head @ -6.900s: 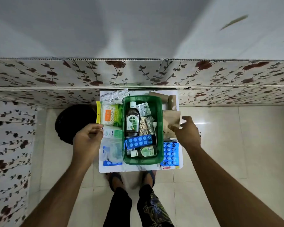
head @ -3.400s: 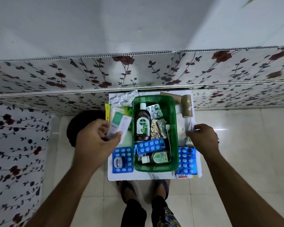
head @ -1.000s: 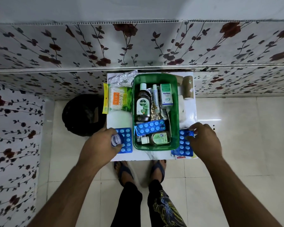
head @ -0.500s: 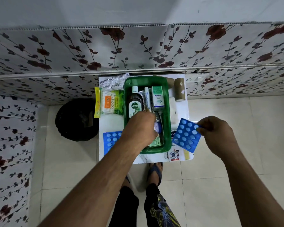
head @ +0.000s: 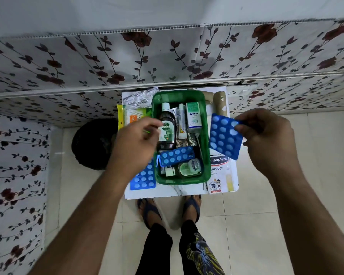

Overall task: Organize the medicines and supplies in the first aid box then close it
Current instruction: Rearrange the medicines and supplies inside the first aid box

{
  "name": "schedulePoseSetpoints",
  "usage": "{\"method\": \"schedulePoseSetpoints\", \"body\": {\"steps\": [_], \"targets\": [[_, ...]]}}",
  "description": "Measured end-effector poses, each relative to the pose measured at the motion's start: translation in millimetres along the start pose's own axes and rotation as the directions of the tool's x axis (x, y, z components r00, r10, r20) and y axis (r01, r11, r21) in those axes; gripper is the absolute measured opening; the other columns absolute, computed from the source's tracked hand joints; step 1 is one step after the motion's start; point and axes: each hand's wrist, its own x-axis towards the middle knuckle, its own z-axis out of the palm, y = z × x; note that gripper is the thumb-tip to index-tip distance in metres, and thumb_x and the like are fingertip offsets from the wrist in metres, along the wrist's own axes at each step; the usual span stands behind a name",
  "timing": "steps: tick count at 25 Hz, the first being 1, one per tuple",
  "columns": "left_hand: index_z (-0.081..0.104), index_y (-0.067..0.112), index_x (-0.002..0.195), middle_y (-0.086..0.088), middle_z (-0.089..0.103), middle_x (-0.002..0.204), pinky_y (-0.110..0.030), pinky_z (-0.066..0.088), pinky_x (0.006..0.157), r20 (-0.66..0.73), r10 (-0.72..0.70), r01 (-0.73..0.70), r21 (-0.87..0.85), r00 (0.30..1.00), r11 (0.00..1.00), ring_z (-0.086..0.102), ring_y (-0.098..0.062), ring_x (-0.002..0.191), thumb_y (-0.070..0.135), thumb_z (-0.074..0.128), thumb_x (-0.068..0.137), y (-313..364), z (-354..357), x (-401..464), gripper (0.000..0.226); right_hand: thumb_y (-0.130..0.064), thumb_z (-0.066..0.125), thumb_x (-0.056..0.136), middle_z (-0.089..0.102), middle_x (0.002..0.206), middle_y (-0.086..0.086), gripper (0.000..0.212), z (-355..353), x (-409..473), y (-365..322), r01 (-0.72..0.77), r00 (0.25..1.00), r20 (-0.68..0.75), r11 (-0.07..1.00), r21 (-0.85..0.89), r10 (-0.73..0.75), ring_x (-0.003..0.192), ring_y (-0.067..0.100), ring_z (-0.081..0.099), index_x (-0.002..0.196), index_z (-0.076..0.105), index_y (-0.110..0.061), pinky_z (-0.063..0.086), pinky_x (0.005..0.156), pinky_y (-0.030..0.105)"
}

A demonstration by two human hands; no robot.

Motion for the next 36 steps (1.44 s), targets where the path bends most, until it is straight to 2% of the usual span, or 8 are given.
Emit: {"method": "schedulePoseSetpoints", "body": {"steps": [4,7,11,21,25,28,31,36], "targets": [[0.068,0.03,0.086,0.007,0.069,0.079,-0.027,0.05,0.068,-0.248,-0.123,0.094,-0.125,0.961,0.988,0.064,-0.005,0.065,0.006,0.06,0.089,-40,-38,0,0.025,-0.005,0.066,0.085,0.066,0.079,-0.018,0.021,5,-1,-38,0.147,0.985,-0.093,0.989,-0.018,-0.148,0.074,0.002,0.064,0.085,0.065,-0.026,0.056,0.072,0.034],[0.068,0.029,0.086,0.002,0.071,0.082,-0.03,0.051,0.07,-0.194,-0.188,0.166,-0.127,0.963,0.978,0.066,-0.013,0.07,0.006,0.059,0.089,-73,-37,-4,0.025,-0.002,0.067,0.083,0.07,0.081,-0.01,0.024,32,0,-42,0.164,0.986,0.017,0.986,0.02,-0.164,0.078,0.01,0.068,0.085,0.066,-0.026,0.058,0.072,0.036],[0.069,0.029,0.086,0.0,0.073,0.085,-0.041,0.057,0.08,-0.143,-0.238,0.22,-0.132,0.961,0.967,0.07,-0.02,0.08,0.007,0.061,0.089,-100,-27,-16,0.024,-0.002,0.065,0.082,0.073,0.08,0.0,0.021,101,-8,-7,0.134,0.932,0.362,0.96,-0.248,-0.037,0.079,0.023,0.069,0.085,0.07,-0.022,0.058,0.073,0.037],[0.069,0.029,0.089,0.003,0.071,0.089,-0.032,0.055,0.076,-0.101,-0.266,0.257,-0.095,0.959,0.962,0.069,-0.016,0.085,0.008,0.061,0.088,-118,-25,-15,0.022,-0.005,0.06,0.079,0.071,0.105,0.011,0.037,119,-17,4,0.416,0.879,0.456,0.684,-0.599,-0.135,0.095,0.033,0.065,0.114,0.066,-0.016,0.05,0.074,0.035],[0.068,0.025,0.091,0.005,0.068,0.085,-0.02,0.046,0.064,-0.084,-0.257,0.258,0.004,0.963,0.966,0.065,-0.01,0.082,0.008,0.065,0.085,-120,-24,-8,0.019,-0.017,0.061,0.084,0.076,0.1,0.003,0.028,85,-12,-11,0.265,0.959,0.196,0.886,-0.38,-0.202,0.086,0.027,0.07,0.109,0.071,-0.025,0.056,0.076,0.035],[0.064,0.023,0.092,0.006,0.064,0.082,-0.02,0.041,0.06,-0.048,-0.314,0.317,0.14,0.948,0.938,0.064,-0.013,0.081,0.018,0.073,0.082,-127,-19,-7,0.014,-0.017,0.061,0.084,0.075,0.087,-0.002,0.017,53,23,4,0.034,0.997,-0.057,0.985,-0.166,-0.044,0.079,0.023,0.072,0.093,0.072,-0.024,0.055,0.075,0.033],[0.057,0.023,0.092,0.006,0.06,0.08,-0.027,0.039,0.058,-0.038,-0.356,0.352,0.266,0.934,0.897,0.061,-0.015,0.078,0.037,0.081,0.072,-130,-9,-7,0.034,-0.024,0.067,0.082,0.072,0.091,0.001,0.019,42,61,37,-0.21,0.975,-0.002,0.922,-0.325,0.221,0.085,0.023,0.068,0.1,0.072,-0.021,0.046,0.074,0.027],[0.054,0.019,0.091,0.001,0.061,0.085,-0.031,0.039,0.06,-0.066,-0.394,0.394,0.313,0.917,0.864,0.06,-0.019,0.079,0.036,0.086,0.064,-127,6,-5,0.045,-0.036,0.081,0.073,0.065,0.097,0.004,0.042,72,63,67,-0.263,0.922,0.154,0.867,-0.424,0.355,0.094,0.028,0.065,0.107,0.067,-0.015,0.052,0.084,0.036]]}}
